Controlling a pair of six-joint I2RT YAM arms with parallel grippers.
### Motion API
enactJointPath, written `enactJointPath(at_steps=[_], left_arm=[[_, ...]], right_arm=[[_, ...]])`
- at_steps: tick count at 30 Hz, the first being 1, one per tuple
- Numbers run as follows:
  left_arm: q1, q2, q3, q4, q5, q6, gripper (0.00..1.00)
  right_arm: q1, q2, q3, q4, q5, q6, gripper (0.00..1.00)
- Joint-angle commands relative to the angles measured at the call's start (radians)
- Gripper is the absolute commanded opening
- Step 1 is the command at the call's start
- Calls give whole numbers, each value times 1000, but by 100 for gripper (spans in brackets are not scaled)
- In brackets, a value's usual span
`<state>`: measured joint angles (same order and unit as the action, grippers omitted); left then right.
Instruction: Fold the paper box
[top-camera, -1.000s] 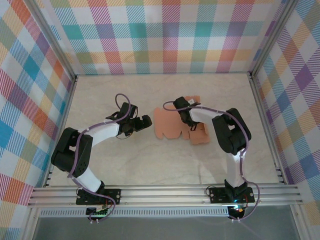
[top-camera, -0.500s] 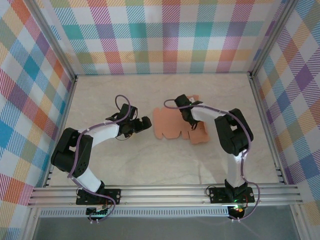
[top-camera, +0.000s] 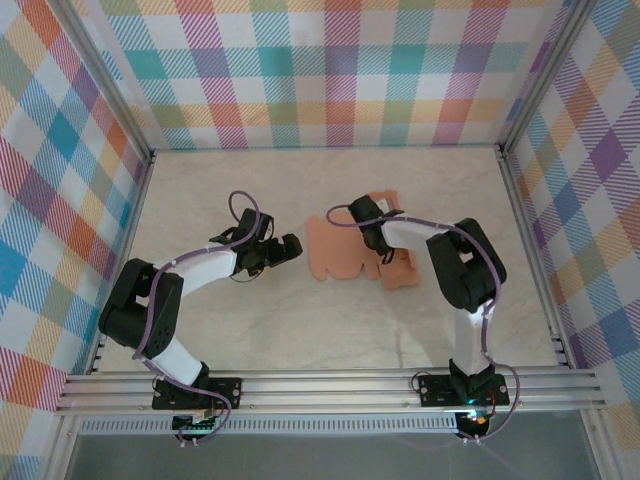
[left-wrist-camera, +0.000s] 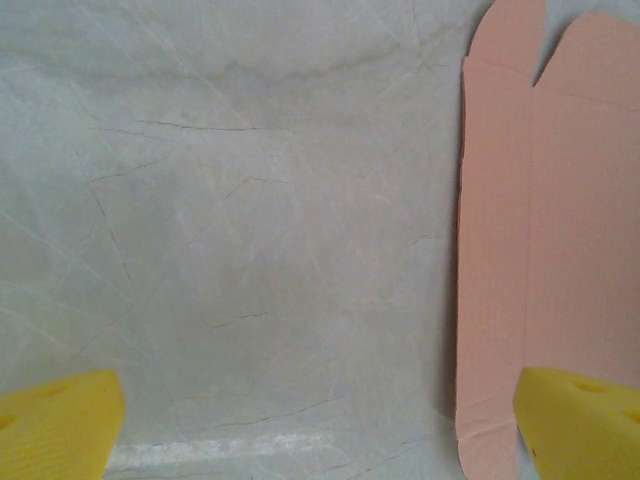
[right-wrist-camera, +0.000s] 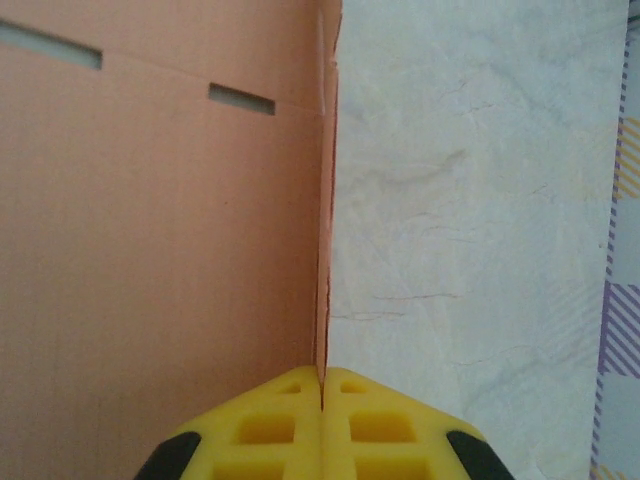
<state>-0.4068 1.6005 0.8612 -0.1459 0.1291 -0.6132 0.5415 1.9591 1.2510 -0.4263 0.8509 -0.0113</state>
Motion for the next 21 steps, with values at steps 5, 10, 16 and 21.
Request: enactJointPath(at_steps=[5,10,16,21], left_arm=[[10,-28,-20,21,-3,-6,100],[10,-44,-15,10,-8,-3,100],[10,-23,33,-4,9,37,100],[2,-30,108,-12,33,75,100]], right_arm=[[37,64,39,5,139,-66,0],[22,-55,-18,64,-55,-37,0],[-50,-197,-107,164,-513,-25,0],[-76,-228,-127,213,-577,-13,0]])
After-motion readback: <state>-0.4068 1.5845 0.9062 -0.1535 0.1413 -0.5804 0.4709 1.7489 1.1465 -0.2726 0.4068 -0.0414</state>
